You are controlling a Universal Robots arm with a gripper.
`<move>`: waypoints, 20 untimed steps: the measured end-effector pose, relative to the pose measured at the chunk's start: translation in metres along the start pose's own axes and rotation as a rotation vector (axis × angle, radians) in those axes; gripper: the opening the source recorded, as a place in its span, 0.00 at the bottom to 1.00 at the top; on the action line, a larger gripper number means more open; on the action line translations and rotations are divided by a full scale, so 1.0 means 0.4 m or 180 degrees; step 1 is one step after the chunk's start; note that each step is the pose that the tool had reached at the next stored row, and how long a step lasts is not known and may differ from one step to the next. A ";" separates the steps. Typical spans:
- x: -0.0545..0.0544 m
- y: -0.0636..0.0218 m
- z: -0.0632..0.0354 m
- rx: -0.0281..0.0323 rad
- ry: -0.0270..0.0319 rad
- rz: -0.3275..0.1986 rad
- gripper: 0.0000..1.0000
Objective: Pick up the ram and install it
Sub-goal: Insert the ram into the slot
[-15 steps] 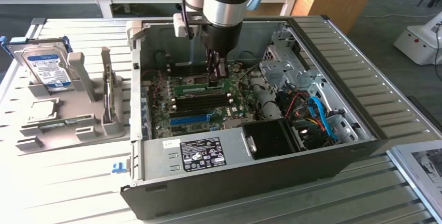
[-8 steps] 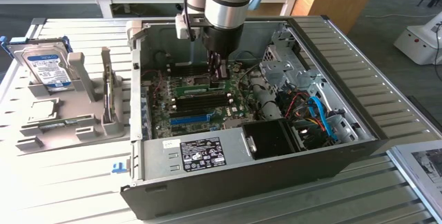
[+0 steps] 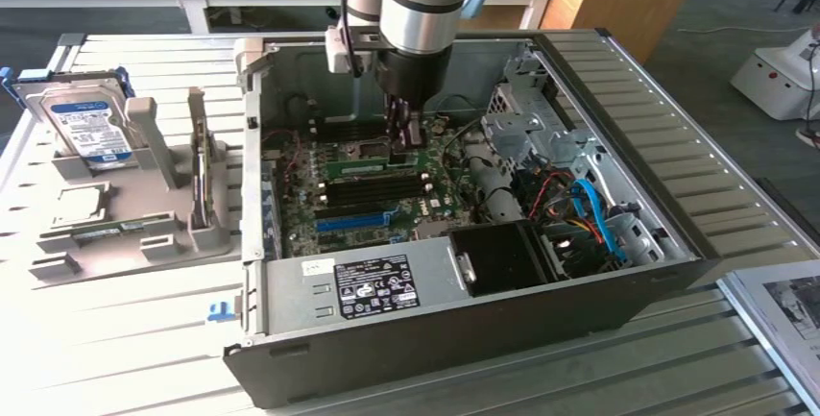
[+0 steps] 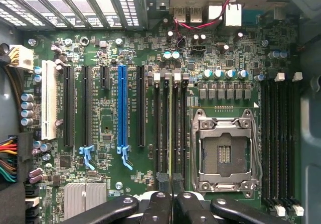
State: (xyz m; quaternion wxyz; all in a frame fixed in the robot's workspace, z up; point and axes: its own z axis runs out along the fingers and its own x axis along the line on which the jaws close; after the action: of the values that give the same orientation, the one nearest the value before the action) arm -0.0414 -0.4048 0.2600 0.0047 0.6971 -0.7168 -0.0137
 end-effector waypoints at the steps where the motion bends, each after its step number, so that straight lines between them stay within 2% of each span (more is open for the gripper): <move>1: 0.001 0.000 0.000 0.0000 0.0000 0.0000 0.12; 20: 0.010 0.000 0.000 0.0000 0.0000 0.0000 0.12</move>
State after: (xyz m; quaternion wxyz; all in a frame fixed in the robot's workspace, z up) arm -0.0414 -0.4089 0.2600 0.0047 0.6971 -0.7168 -0.0137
